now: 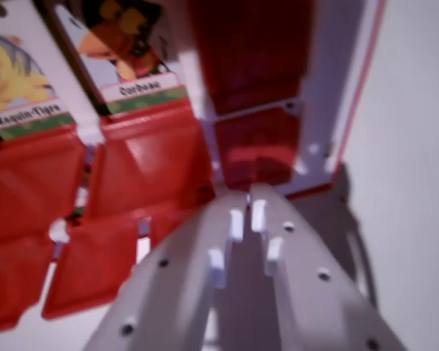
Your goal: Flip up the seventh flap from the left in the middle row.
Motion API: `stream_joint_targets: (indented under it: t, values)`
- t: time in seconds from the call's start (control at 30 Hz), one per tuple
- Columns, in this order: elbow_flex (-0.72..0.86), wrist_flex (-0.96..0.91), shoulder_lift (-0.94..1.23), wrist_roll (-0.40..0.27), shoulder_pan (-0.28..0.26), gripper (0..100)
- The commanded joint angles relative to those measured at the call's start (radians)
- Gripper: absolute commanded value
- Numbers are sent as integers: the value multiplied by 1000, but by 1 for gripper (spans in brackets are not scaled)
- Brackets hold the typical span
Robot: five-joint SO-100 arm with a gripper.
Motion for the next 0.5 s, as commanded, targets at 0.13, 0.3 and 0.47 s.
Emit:
stream_joint_targets:
  t: [0.13, 0.3, 0.47]
  values:
    - [-141, -25, -11, 0, -35, 0]
    - [-146, -29, -18, 3, -38, 0]
    - [-158, -31, -17, 6, -35, 0]
